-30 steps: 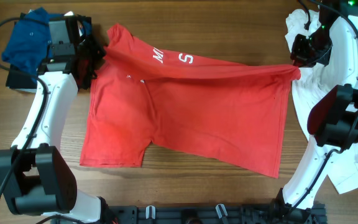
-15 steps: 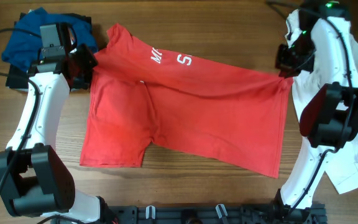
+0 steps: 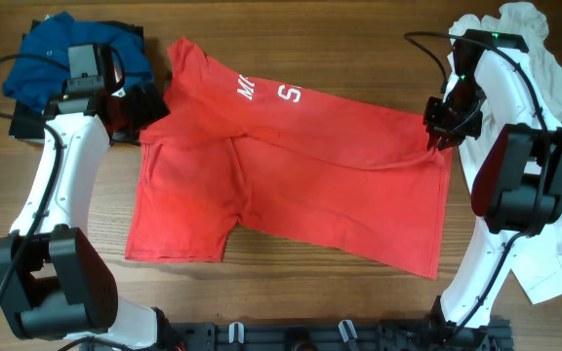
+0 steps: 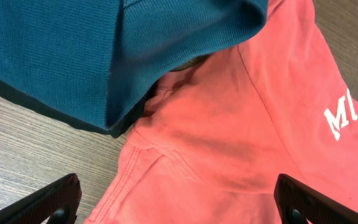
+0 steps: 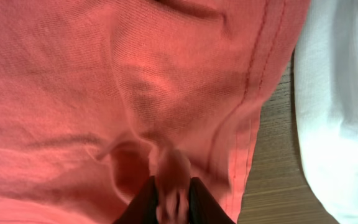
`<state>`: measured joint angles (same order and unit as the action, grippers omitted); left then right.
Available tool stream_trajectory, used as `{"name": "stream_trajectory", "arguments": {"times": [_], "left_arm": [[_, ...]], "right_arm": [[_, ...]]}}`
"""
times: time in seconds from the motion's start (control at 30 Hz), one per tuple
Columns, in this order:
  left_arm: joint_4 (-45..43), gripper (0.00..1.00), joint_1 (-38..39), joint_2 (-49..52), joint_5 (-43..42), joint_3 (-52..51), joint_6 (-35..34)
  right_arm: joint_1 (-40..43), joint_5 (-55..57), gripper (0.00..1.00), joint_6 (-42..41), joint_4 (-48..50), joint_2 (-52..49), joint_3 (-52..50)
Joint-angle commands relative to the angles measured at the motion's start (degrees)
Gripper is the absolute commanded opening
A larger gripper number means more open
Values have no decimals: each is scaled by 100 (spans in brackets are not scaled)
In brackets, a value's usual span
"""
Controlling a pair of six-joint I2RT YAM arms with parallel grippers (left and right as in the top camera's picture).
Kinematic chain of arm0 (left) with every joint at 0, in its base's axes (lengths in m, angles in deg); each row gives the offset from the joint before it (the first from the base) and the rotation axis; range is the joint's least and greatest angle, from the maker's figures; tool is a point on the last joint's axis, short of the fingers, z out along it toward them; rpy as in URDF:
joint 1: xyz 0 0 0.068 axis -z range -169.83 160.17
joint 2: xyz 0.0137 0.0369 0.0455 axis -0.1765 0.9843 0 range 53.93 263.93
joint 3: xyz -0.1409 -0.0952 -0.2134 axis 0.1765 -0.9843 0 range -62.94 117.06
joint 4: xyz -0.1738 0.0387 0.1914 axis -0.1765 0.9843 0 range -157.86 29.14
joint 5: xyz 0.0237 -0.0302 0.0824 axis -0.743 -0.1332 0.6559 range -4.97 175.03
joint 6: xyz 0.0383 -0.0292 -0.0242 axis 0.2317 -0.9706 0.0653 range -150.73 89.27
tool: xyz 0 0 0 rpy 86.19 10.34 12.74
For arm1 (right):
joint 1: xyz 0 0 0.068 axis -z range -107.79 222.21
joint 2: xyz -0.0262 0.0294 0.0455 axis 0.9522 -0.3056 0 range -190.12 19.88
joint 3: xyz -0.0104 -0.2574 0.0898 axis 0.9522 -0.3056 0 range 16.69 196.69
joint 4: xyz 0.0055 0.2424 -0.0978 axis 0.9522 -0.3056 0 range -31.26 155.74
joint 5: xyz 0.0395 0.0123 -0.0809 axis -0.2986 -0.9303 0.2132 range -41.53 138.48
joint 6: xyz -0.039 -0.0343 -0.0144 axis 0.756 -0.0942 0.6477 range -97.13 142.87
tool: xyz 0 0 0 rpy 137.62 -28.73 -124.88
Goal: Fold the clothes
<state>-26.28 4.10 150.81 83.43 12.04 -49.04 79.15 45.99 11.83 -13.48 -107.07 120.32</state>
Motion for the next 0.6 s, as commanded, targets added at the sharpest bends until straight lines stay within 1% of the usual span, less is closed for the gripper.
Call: {"name": "stream_trajectory", "arguments": {"times": [0.0,0.03,0.07,0.1,0.17,0.27,0.3,0.53,0.57], "left_arm": [[2,100,-17,-83,-31,125,313],[28,100,-17,-140,-33,175,313],[48,100,-17,-181,-33,210,313],[87,100,-17,-247,-35,267,313],[236,100,-17,-398,-33,398,313],[601,100,-17,-778,-28,621,315],[787,100,-17,-1099,-28,673,343],[1567,100,-22,-2367,-28,673,575],[1781,100,-22,-2511,-33,673,568]], "right_arm": [[101,96,51,63,-109,420,251],[136,94,69,61,-149,533,319],[162,92,83,61,-179,625,354],[188,57,88,83,-227,756,407],[238,-136,90,221,-313,1084,503],[269,-275,91,216,-444,1733,599],[267,-369,91,219,-529,2269,603],[267,-868,95,140,-1294,4068,599],[262,-1176,95,22,-1294,4404,516]]}}
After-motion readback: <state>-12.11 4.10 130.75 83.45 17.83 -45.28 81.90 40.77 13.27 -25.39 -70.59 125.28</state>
